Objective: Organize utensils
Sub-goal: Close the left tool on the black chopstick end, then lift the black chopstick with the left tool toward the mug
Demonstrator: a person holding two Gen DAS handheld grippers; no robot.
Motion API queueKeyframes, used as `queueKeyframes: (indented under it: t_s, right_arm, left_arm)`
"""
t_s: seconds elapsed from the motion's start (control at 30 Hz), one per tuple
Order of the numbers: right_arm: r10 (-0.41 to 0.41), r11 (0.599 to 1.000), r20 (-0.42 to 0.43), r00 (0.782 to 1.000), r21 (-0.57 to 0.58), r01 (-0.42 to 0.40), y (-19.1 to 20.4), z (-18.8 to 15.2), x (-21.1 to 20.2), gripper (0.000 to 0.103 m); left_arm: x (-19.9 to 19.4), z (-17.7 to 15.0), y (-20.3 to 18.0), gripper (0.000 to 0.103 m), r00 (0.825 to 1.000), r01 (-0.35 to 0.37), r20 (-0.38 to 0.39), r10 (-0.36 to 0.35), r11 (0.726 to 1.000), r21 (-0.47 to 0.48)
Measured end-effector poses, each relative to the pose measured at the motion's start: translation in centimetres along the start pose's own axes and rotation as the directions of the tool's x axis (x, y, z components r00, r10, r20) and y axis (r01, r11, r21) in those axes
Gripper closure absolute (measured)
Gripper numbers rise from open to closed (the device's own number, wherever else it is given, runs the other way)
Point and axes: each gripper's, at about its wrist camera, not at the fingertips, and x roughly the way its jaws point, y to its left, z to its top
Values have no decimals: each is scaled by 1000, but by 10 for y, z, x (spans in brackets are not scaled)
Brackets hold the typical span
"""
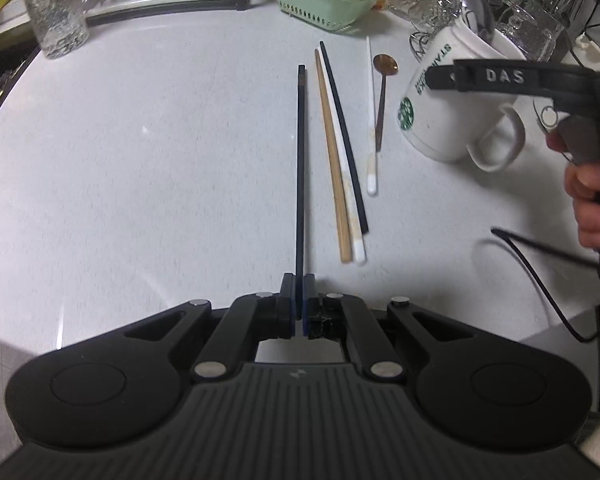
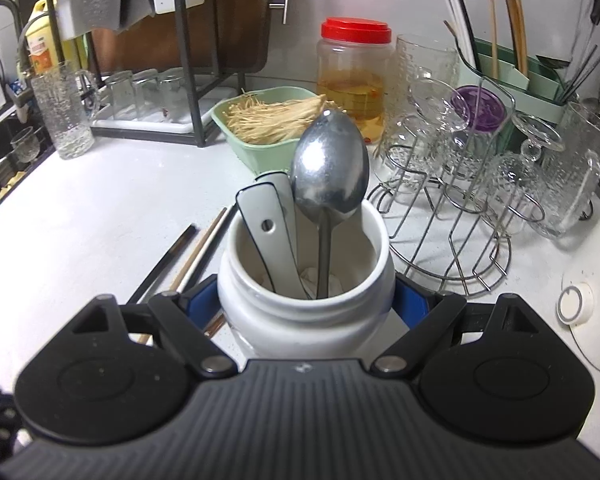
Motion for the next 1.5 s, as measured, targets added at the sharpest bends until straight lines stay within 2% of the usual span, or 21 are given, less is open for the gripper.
queueKeyframes:
  t_s: [0.1,0.33,0.5,0.77,0.87,0.93,1.03,1.33,1.37,1.43,1.5]
  right_arm:
    - [4,1000,-2,1000,-4,-4,0,1,0,12]
    - [26,999,7,1000,-25,-26,-2,0,0,12]
    - [45,998,0,999,-41,-45,-3,1,0,12]
    - [61,997,-4,998,-57,-61,-1,-1,-3,12]
    - [64,996,-9,998,-60,-65,0,-2,-5,12]
    - [64,996,-12,998,-60,-65,2,-3,-5,13]
    - [66,996,-11,998,-61,-66,5,-5,-8,13]
    - [60,997,-13,998,-57,-61,16,-15,-19,13]
    - [61,996,-14,998,-58,-61,17,-16,-20,13]
    - [61,996,-14,998,-59,-61,20,-19,-23,13]
    - [60,996,-12,998,-59,-61,21,-21,-25,13]
  left_arm:
    - [-14,-14,-2,100,1000,23,1,-23,999,-38]
    - [-22,-42,-3,100,1000,16,-22,-18,996,-91]
    - [-20,-60,-6,99,999,28,-43,-31,997,-72]
    - [-17,-69,1,98,1000,24,-17,-25,995,-93]
    - [-15,-71,3,92,999,24,-24,-26,996,-86]
    - [-13,-73,5,82,999,29,-30,-32,996,-87]
    - [-9,-74,6,78,999,31,-29,-34,996,-78]
    - [-7,-71,-6,80,999,37,3,-37,999,7]
    - [-7,-70,-7,82,1000,30,7,-30,999,19]
    - [-8,-69,-8,97,1000,8,12,-8,999,48]
    - [-13,-67,-8,97,999,-3,35,0,998,67]
